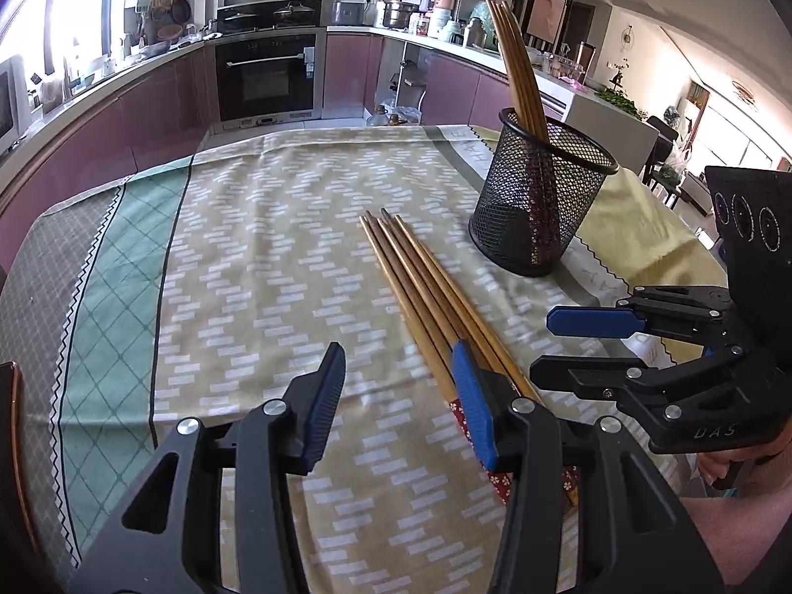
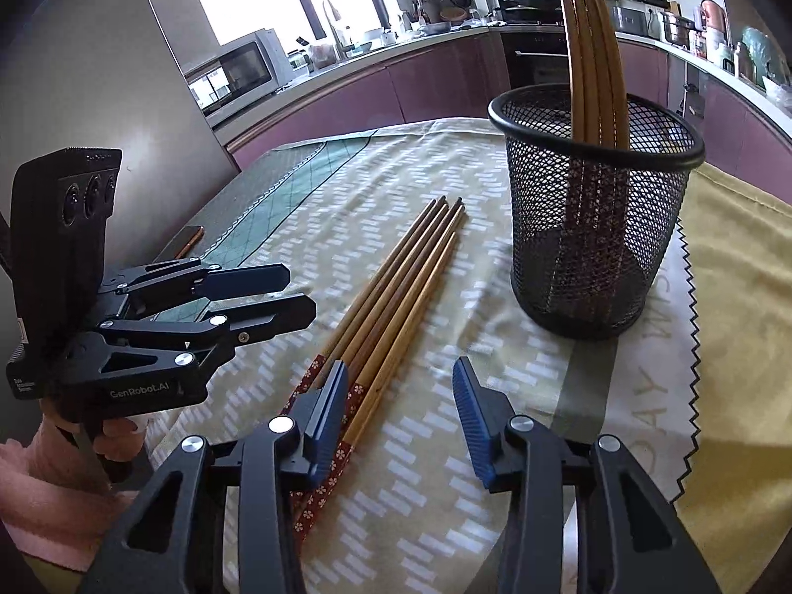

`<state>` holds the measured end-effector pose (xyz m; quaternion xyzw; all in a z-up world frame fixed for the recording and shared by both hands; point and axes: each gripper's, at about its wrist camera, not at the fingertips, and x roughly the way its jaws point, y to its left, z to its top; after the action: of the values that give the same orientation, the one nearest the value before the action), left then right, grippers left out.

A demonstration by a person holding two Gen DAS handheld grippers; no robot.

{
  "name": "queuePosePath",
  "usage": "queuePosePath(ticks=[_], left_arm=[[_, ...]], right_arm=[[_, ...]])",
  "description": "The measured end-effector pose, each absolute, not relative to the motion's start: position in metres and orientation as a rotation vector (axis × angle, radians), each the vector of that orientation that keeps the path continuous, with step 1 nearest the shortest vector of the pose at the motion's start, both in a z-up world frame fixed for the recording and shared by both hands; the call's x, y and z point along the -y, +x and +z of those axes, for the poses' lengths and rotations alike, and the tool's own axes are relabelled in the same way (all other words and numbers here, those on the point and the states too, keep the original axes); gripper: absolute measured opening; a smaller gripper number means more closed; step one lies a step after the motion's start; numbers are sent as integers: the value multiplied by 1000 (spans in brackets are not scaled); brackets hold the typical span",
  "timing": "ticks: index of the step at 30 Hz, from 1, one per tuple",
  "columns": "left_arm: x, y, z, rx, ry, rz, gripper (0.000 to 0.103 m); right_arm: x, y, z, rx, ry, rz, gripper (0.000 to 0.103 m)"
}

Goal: Organize utensils
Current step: 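Move the right gripper to the chopstick row and grasp another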

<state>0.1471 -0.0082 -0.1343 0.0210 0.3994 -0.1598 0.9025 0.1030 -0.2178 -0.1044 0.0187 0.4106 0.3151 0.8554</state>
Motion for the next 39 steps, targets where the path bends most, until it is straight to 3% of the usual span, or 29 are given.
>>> queuePosePath(ticks=[39], left_arm=[[31,159,-142,-893,96,-296,44]], right_arm=[[203,108,-110,-876,-83,562,32]])
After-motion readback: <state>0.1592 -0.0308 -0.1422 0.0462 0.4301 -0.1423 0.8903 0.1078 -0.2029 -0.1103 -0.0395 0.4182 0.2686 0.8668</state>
